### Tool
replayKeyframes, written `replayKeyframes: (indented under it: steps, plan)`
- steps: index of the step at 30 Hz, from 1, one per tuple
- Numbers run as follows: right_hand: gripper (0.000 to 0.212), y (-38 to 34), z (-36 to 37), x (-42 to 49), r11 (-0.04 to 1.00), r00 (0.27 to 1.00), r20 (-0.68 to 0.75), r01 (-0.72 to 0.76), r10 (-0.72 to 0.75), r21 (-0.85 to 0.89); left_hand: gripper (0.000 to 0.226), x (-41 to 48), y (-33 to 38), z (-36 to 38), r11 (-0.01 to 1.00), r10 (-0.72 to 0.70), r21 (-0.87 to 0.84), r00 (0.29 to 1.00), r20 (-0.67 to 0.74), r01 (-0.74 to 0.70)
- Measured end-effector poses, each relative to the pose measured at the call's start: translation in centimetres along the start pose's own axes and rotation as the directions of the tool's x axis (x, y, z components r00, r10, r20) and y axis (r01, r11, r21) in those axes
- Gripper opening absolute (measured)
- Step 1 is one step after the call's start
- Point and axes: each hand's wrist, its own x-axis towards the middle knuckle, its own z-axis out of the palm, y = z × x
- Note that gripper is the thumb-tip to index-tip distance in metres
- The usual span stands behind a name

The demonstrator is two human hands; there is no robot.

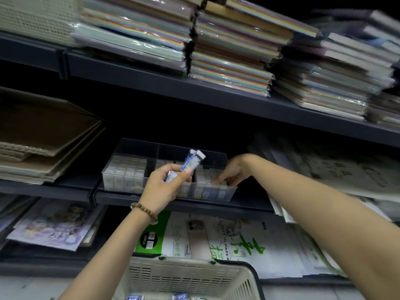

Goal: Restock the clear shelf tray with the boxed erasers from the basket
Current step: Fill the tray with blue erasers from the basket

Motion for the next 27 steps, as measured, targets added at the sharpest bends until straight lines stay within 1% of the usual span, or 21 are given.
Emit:
replayKeyframes:
  steps: [2, 3, 7, 9, 12, 15, 19, 23, 25, 27]
  plan:
    - [0.064, 0.4, -0.3, 0.2, 0.997, 1.000, 0.002, -0.001, 0.001, 0.076, 0.031, 0.1, -0.2, 0.0, 1.000, -0.001, 0.007, 1.000, 0.002, 0.001]
    - [0.063, 0.5, -0.3, 0.2, 0.996, 1.000, 0.010, -0.009, 0.008, 0.084, 0.031, 0.1, -0.3, 0.1, 1.000, -0.002, 0.012, 1.000, 0.003, 0.002]
    - [0.044, -0.1, 0.5, 0.8, 0.998, 0.997, 0.055, -0.049, 0.047, 0.040, 0.023, 0.0, -0.6, 0.1, 1.000, -0.028, 0.010, 1.000, -0.001, 0.028]
    - [0.051, 0.1, 0.5, 1.1, 0.997, 0.998, 0.043, -0.045, 0.043, 0.058, 0.016, -0.1, -0.8, 0.1, 0.999, -0.037, 0.003, 0.999, -0.008, 0.037]
    - [0.058, 0.4, 0.3, 1.2, 0.997, 0.999, 0.038, -0.026, 0.023, 0.073, 0.016, -0.1, -1.1, 0.2, 0.998, -0.057, 0.015, 0.998, -0.030, 0.057]
    - [0.059, 0.5, 0.5, 1.3, 0.999, 1.000, -0.001, -0.021, 0.021, 0.042, 0.017, -0.2, -1.2, 0.5, 0.997, -0.075, 0.015, 0.996, -0.043, 0.076]
    - [0.061, 0.9, 0.7, 1.2, 0.999, 0.998, -0.053, 0.025, -0.024, 0.023, 0.018, -0.6, -1.3, 0.8, 0.997, -0.076, 0.028, 0.996, -0.042, 0.077]
    - [0.067, 0.6, 0.8, 0.9, 0.999, 0.999, -0.018, 0.042, -0.042, 0.023, 0.020, -0.8, -1.1, 0.9, 0.996, -0.079, 0.034, 0.996, -0.030, 0.080]
    - [0.068, 0.3, 1.0, 1.0, 0.999, 0.998, -0.029, 0.048, -0.048, 0.007, 0.019, -0.8, -1.1, 0.9, 0.997, -0.077, 0.030, 0.997, -0.026, 0.077]
    - [0.067, 0.6, 1.0, 1.1, 0.997, 0.997, -0.031, 0.073, -0.072, 0.034, 0.020, -0.8, -1.0, 0.9, 0.996, -0.071, 0.044, 0.997, -0.026, 0.072]
